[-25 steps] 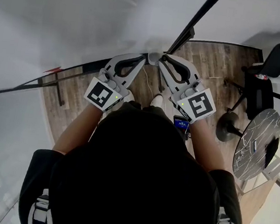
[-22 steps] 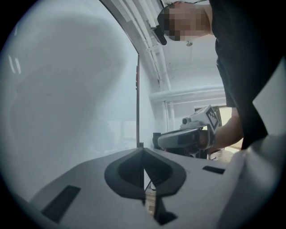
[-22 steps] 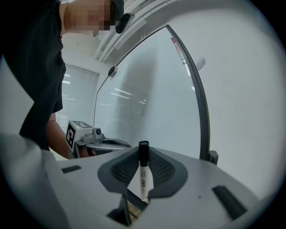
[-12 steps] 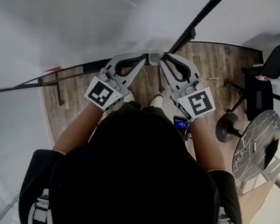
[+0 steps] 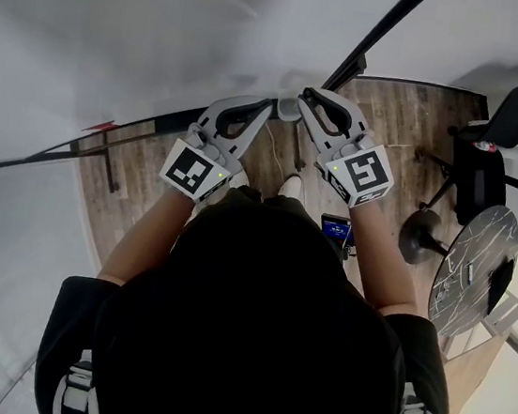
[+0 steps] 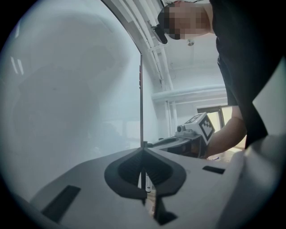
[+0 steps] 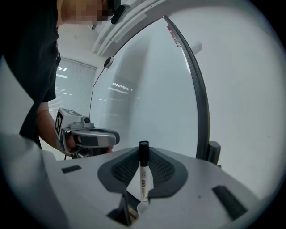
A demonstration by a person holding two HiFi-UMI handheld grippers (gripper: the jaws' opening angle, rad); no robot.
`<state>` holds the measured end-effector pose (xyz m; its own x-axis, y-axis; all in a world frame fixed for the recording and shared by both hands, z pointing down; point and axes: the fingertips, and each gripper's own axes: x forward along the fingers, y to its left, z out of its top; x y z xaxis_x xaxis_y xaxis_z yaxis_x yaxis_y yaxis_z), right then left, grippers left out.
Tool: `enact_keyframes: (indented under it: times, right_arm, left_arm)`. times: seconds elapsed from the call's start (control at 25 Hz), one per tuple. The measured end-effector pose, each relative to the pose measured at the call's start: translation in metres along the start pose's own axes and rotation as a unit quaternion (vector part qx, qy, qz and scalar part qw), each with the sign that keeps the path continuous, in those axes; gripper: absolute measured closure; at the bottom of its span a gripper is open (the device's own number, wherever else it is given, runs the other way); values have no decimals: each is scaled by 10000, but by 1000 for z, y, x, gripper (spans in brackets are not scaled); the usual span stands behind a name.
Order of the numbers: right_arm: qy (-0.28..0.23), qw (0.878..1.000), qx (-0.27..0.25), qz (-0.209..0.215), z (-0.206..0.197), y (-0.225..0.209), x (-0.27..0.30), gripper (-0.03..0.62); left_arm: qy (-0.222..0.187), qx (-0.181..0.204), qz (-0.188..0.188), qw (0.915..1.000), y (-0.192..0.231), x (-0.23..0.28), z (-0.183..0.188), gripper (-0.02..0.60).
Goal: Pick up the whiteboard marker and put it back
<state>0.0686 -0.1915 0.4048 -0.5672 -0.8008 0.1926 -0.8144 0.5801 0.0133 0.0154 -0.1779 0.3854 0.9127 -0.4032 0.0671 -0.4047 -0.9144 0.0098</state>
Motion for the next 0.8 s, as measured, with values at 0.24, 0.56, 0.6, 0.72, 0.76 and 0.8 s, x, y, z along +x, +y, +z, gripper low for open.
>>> enact_keyframes:
  times: [0.24,0.56,0.6,0.72,0.76,0.8]
  right_arm:
    - [94,9998,60,-167,-25,-11,14,531]
    - [276,9995,24,-162,-61,-14,37,531]
    - [318,9994,14,-153,-67,-14,40,531]
    - [441,9989,-35,-141,-84,-13,45,531]
    - [479,9987,-45,-143,-89,-13,47,531]
    - [517,9986,-42,-140,-95,-13,48,531]
  left_arm:
    - [-79,-8,-42,10000,0,1,-12,578]
    - [-98,-61,-67,9999,4,3,-14,578]
    - [-121,-65,-81,9999,4,3,-16,578]
    - [-142,-68,-73,9998,4,1,-16,578]
    - [-128,-70,-54,9999,4,1,-16,578]
    - [-113,-74,-35,9999,4,0,-15,578]
